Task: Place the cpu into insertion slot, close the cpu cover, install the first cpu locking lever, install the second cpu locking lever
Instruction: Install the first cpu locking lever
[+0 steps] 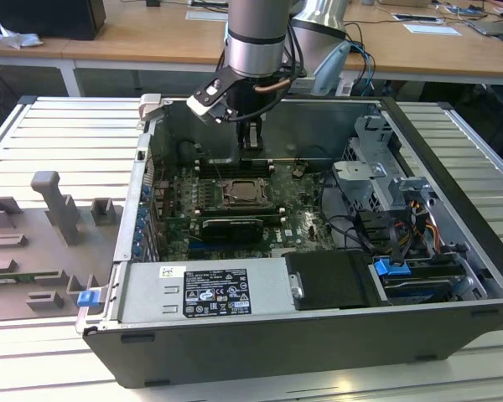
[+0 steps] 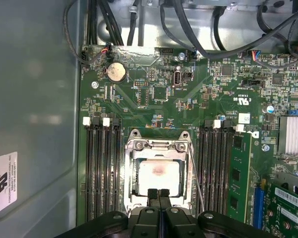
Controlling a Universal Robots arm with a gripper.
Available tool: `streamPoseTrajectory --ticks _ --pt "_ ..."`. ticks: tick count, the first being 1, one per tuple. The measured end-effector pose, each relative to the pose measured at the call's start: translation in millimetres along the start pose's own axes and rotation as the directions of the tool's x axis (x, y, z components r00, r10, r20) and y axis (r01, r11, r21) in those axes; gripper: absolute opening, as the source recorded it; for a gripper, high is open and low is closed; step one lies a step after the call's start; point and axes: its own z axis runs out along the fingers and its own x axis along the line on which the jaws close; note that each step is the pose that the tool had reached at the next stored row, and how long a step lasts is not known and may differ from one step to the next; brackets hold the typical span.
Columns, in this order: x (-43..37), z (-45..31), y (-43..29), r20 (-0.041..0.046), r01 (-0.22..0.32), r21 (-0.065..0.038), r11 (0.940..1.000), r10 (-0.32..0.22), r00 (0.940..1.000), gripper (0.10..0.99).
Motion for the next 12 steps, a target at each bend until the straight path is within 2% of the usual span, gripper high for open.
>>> streamPoseTrajectory --ticks 12 --pt "0.0 -1.7 0.0 0.0000 0.000 0.000 1.0000 0.000 1.0000 0.106"
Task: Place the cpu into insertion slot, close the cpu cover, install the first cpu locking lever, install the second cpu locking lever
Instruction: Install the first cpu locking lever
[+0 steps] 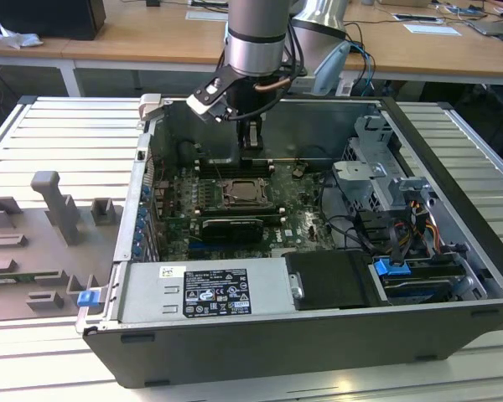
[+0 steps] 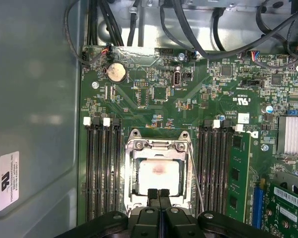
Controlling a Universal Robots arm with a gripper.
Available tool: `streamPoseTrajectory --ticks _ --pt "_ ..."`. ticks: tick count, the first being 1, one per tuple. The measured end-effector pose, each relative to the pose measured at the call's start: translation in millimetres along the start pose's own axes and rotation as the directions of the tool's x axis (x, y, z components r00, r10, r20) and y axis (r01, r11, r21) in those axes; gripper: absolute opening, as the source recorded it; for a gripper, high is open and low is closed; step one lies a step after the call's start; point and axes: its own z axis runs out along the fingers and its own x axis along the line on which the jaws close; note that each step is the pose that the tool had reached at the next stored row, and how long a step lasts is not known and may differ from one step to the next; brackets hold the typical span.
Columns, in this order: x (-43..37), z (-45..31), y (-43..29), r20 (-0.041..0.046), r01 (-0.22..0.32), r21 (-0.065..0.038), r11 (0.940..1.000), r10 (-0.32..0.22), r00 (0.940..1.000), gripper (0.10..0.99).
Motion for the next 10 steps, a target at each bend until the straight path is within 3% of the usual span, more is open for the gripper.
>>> streamPoseTrajectory --ticks 10 --pt "0.0 -2.0 0.0 -0.0001 0.000 0.000 1.0000 0.000 1.0000 0.106"
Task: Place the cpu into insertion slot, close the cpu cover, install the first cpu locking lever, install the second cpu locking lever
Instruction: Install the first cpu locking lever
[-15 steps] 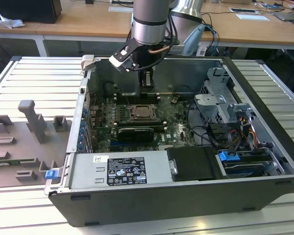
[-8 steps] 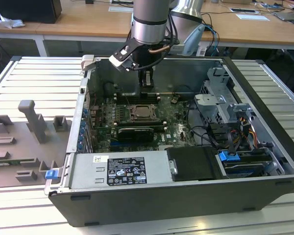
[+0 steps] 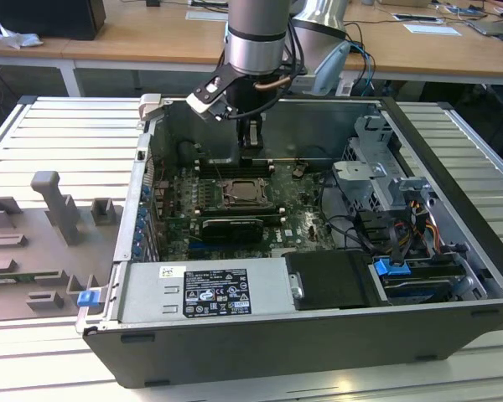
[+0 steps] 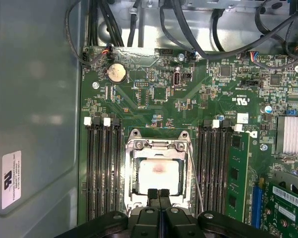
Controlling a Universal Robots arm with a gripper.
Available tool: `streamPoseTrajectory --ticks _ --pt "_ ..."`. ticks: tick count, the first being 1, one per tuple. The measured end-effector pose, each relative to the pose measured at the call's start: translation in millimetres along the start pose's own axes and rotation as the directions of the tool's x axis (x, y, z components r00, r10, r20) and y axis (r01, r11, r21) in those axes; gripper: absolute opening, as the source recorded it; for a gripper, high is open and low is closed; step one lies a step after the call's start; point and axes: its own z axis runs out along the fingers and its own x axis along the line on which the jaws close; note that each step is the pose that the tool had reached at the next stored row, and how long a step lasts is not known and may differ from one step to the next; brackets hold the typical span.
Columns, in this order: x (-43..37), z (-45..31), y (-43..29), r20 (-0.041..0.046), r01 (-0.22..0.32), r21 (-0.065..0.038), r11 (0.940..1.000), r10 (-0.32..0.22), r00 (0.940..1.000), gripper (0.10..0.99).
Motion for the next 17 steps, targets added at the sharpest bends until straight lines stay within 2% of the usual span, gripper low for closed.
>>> streamPoseTrajectory --ticks 7,17 --pt "0.0 -1.3 0.0 0.0003 0.000 0.000 1.0000 0.000 1.0000 0.106" --pt "0.3 -13.6 -0.2 0.0001 -0.001 0.000 1.0000 0.001 1.0000 0.106"
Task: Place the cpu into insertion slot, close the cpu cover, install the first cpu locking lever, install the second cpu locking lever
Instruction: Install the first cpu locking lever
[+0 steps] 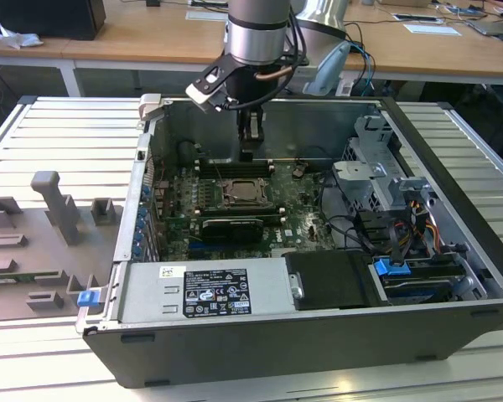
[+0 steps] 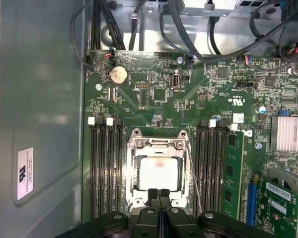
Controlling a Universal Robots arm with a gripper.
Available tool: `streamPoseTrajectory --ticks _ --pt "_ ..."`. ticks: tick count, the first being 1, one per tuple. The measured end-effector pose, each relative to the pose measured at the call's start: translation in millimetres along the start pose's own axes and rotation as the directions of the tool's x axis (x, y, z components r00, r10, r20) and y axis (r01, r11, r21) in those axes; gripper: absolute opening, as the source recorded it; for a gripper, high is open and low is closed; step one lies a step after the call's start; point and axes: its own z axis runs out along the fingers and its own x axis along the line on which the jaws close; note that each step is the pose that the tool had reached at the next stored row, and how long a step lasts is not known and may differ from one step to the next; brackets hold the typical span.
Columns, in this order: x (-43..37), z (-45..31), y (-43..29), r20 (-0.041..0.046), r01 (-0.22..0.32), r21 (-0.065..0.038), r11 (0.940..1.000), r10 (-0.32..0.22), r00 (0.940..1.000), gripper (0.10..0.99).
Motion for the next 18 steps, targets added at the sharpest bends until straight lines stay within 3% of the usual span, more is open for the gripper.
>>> streamPoseTrajectory --ticks 13,18 --pt "0.3 -17.2 -0.2 0.0000 0.000 0.000 1.0000 0.000 1.0000 0.106" --pt "0.4 -17.3 -0.2 0.0012 0.028 0.000 0.9996 -0.028 0.9996 0.106"
